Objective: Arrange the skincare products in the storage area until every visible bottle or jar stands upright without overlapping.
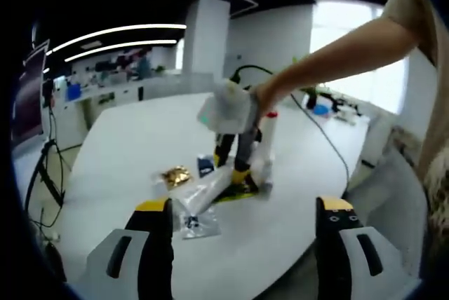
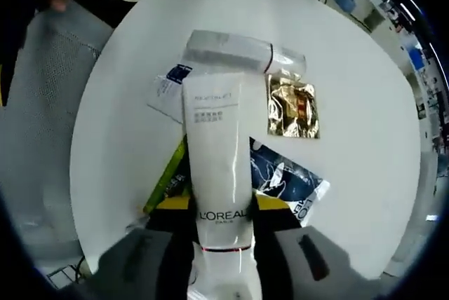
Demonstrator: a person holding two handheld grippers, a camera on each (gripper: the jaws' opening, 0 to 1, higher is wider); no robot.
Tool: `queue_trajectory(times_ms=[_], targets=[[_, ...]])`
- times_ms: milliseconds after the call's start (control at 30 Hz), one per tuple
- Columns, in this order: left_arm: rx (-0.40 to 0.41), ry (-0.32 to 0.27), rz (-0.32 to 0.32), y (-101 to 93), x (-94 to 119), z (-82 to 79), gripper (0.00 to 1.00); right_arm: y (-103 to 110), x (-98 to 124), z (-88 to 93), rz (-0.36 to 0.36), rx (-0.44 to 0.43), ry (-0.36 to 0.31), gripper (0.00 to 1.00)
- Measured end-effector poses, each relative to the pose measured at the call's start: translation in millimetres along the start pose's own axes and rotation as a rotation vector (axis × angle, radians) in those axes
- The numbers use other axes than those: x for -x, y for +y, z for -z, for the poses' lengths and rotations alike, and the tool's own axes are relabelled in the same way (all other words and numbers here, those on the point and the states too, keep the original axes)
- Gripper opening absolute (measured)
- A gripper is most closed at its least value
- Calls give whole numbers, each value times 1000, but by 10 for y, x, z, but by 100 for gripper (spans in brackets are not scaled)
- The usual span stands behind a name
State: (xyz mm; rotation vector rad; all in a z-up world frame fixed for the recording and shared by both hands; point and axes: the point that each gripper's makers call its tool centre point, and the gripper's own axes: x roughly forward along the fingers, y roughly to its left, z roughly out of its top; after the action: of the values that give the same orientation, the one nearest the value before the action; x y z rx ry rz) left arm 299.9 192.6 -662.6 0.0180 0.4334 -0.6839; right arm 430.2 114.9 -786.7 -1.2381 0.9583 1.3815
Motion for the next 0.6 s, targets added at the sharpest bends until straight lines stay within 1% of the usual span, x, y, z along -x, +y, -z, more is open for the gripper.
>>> queue_trajectory(times_ms=[33, 100, 133, 167, 233, 300, 433, 500, 600], targets=[[0, 0, 0, 1, 0, 0, 81, -1, 0, 3, 5, -3, 4, 31], [1, -2, 1, 0, 0, -5, 81, -2, 9, 11, 15, 20, 2, 30], [1, -3, 1, 0, 0, -7, 81, 2, 14, 14, 20, 17, -1, 29], [1, -3, 1, -1, -1, -7, 81, -4, 16, 17, 29, -6, -3, 29], [0, -4, 2, -3, -1, -11, 81, -9, 27, 30, 52, -14, -20, 28], [-1, -6, 3, -4, -1, -15, 81, -6, 45, 31, 92, -24, -55, 27], [-3, -9, 4, -12, 5, -25, 80, -9, 83, 63, 192, -106, -131, 26], [-6, -8, 4, -16, 6, -25, 80, 47, 104, 74, 217, -122, -152, 26], [-15, -6, 7, -30, 7, -25, 80, 144, 147, 61, 260, -117, -174, 26]])
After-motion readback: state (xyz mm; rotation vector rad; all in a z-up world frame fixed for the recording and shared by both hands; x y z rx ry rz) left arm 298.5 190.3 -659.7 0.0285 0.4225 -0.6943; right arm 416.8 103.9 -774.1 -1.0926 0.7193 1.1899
